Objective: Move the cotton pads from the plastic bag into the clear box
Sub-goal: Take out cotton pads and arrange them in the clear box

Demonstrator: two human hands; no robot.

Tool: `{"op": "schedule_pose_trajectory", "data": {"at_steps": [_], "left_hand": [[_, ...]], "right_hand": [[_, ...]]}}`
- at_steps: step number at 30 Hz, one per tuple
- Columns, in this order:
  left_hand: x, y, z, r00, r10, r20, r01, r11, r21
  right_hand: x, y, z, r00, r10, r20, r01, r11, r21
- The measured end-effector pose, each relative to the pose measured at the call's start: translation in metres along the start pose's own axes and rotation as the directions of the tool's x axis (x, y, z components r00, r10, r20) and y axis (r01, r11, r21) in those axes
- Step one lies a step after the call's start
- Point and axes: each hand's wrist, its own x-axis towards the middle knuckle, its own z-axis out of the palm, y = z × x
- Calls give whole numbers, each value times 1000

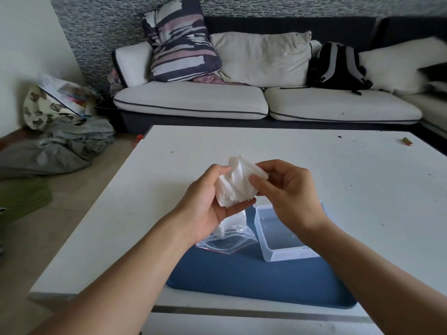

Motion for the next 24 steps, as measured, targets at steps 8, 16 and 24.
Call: {"op": "schedule_pose_trajectory", "data": {"at_steps": [8, 16, 24], "left_hand": [[1, -2, 0, 999, 32, -44, -30, 999, 45], [4, -4, -1, 997, 16, -73, -18, 1000, -21], [6, -9, 6, 995, 65, -81, -63, 997, 33]], "right_hand": [[-1, 2, 3, 999, 32, 13, -32, 999, 15], [1, 2, -1, 992, 126, 5, -126, 983, 130], [-3, 2, 6, 997, -50, 57, 57, 989, -137]]}}
